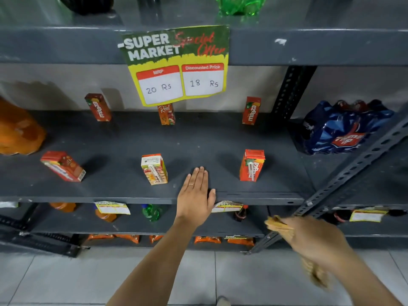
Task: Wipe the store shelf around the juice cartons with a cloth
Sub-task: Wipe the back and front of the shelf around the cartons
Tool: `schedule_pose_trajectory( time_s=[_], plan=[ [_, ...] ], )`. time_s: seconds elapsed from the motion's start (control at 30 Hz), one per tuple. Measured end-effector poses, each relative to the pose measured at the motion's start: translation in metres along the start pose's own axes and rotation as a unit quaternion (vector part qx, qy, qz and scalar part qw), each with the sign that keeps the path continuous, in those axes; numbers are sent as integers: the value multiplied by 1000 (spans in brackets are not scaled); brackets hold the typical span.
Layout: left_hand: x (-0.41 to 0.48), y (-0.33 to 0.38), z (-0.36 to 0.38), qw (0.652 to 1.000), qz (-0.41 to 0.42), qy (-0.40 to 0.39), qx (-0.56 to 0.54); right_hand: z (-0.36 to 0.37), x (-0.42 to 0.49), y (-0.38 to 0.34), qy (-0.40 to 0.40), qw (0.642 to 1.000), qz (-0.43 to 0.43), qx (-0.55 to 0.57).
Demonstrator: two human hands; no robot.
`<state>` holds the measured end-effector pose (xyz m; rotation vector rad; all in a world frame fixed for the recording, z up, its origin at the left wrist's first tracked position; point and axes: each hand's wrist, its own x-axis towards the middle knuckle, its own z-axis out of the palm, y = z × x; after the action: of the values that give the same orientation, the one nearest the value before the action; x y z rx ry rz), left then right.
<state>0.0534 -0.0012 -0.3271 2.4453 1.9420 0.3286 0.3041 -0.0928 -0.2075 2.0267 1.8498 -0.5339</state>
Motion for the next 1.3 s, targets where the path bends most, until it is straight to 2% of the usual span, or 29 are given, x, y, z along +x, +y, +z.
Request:
schedule_pose_trajectory(
  time_s=[0.1, 0.2, 0.27, 0.33, 0.4, 0.47, 0.53, 0.6, 0.73, 0.97, 1.03, 1.1, 1.17, 1.23, 1.3],
  plan=[
    [-5, -2, -8, 998, 44, 24, -43, -24, -7, -11, 34, 997, -35, 58],
    [-30, -21, -12, 987, 90, 67, -112, -49, 16, -69, 160, 976, -119, 93],
    [-60, -47, -6, 984, 60, 114, -125, -63, 50, -125, 246, 954, -148, 85],
    [-89, -82, -1, 983, -35, 137, -116, -75, 87, -181, 269, 947, -164, 62],
    [-106, -116, -2, 979, -114, 136, -99, -81, 122, -225, 249, 950, -185, 23],
    [-108, -144, -8, 982, -125, 120, -72, -75, 145, -253, 194, 959, -205, 2],
    [-104, -166, -15, 990, -104, 86, -38, -62, 153, -264, 143, 967, -211, 27],
    [-103, -174, -15, 996, -73, 54, -10, -45, 154, -260, 146, 968, -203, 30],
    [-104, -183, -11, 998, -54, 14, 9, -17, 140, -236, 153, 968, -195, -35],
    [-106, -213, -6, 999, 28, -11, 11, 26, 61, -225, 137, 986, -82, -40],
    [-107, -221, -7, 998, 55, -15, 14, 35, 38, -236, 116, 989, -87, -23],
    [-108, -227, -9, 997, 74, -14, 15, 32, 19, -247, 35, 994, -106, 11],
    [-108, -231, -12, 995, 94, -16, 15, 9, 5, -253, -45, 992, -80, 83],
    [-111, -237, -15, 994, 112, -11, 16, -22, -7, -256, -36, 988, -50, 139],
    [-114, -245, -18, 994, 108, 1, 13, -47, -19, -266, -13, 986, -61, 153]
  ],
)
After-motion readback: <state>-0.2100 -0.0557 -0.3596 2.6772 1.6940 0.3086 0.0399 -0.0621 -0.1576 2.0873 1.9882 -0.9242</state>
